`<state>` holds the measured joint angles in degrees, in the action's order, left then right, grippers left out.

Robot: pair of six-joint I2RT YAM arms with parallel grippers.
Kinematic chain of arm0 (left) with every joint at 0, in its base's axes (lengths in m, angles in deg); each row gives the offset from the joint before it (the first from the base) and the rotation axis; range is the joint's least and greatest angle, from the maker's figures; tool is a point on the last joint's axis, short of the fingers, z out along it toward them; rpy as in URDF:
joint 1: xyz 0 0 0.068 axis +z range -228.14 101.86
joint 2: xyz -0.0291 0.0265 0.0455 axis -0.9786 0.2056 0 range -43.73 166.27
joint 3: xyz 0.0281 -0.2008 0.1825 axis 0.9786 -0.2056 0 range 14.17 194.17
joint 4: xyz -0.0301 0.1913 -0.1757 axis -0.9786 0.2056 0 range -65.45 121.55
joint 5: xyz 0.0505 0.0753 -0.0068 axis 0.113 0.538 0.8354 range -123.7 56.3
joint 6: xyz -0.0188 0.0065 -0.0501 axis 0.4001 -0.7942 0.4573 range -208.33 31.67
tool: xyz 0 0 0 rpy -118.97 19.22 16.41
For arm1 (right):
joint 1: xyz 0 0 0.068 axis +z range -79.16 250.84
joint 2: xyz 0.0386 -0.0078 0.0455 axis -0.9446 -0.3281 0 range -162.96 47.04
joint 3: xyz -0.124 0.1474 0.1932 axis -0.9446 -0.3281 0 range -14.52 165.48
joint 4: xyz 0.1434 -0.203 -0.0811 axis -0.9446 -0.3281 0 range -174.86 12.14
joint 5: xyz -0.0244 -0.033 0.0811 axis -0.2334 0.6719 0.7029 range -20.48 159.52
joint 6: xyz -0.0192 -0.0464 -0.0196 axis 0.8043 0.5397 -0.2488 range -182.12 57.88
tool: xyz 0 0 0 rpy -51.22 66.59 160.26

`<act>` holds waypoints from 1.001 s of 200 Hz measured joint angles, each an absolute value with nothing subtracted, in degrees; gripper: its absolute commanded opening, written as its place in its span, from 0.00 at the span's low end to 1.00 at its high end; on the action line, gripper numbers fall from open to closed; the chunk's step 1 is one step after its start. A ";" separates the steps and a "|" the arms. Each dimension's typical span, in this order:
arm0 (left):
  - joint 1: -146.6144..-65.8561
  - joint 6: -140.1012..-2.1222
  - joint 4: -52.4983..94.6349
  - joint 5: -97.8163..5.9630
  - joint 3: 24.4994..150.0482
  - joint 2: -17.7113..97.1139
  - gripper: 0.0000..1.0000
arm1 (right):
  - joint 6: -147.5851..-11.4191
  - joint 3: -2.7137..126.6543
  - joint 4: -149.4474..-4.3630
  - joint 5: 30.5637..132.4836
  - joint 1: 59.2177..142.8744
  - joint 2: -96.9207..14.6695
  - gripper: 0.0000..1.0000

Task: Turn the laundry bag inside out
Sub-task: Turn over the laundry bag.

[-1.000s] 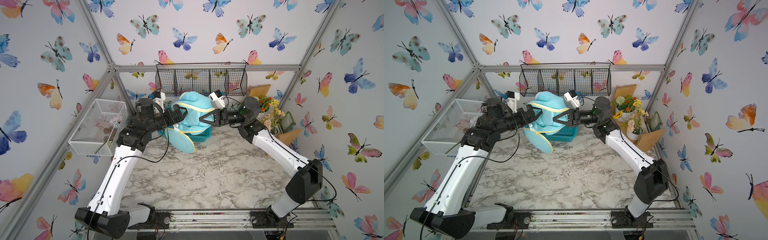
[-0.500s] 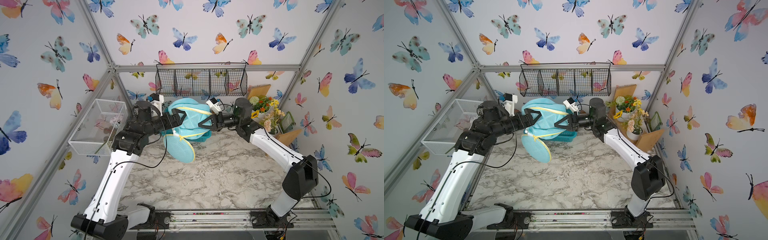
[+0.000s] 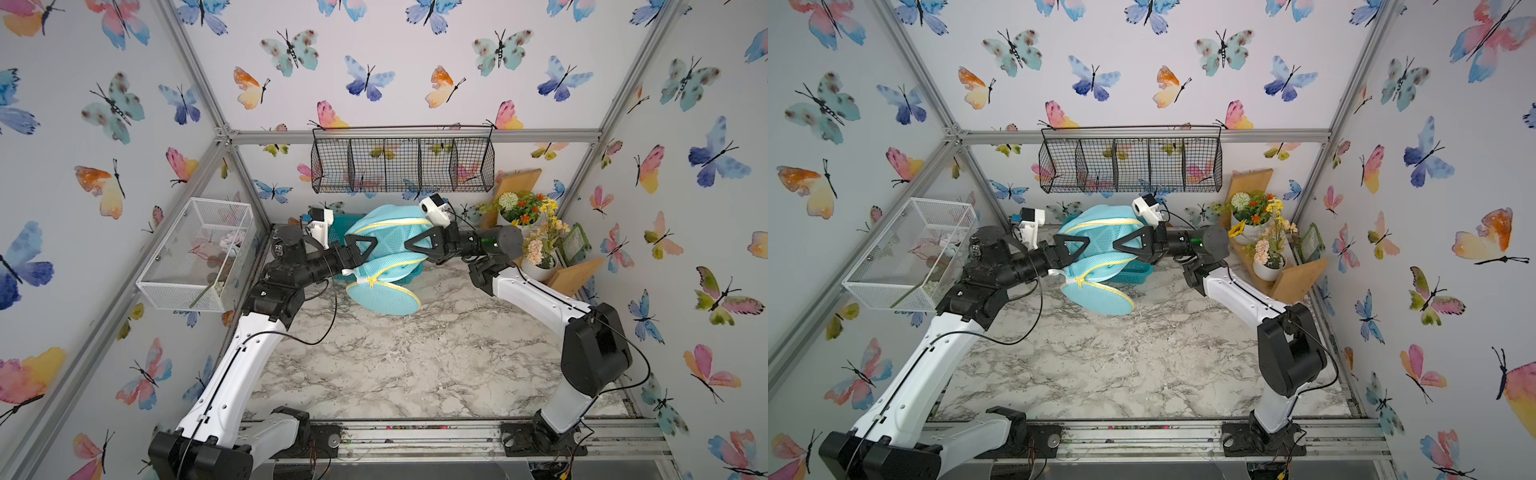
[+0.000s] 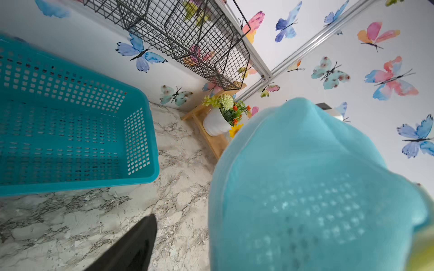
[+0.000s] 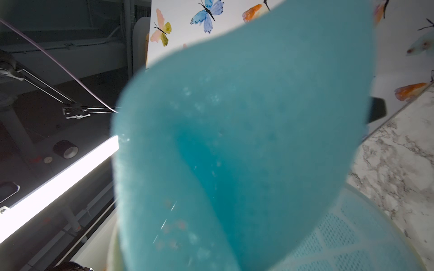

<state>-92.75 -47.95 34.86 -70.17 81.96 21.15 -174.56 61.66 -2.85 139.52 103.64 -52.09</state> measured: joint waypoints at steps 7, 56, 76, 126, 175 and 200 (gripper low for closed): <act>-92.49 -47.71 34.33 -71.15 81.96 21.02 0.99 | -176.05 61.05 -0.49 139.00 103.60 -52.20 0.03; -91.35 -46.86 36.23 -76.20 87.40 19.71 0.99 | -178.78 57.84 1.87 138.65 102.18 -52.46 0.03; -91.24 -47.32 39.10 -77.12 94.37 19.69 0.99 | -177.12 57.31 -1.17 139.26 101.08 -52.46 0.03; -91.20 -51.84 47.49 -77.29 104.97 19.91 0.99 | -173.95 57.31 -6.61 140.20 100.76 -52.68 0.03; -93.95 -64.63 66.88 -66.47 127.09 30.57 0.99 | -160.33 59.24 -26.07 142.30 100.76 -51.94 0.03; -108.11 -74.00 75.84 -49.93 135.99 35.34 0.99 | -151.92 62.60 -37.87 143.13 100.76 -51.37 0.03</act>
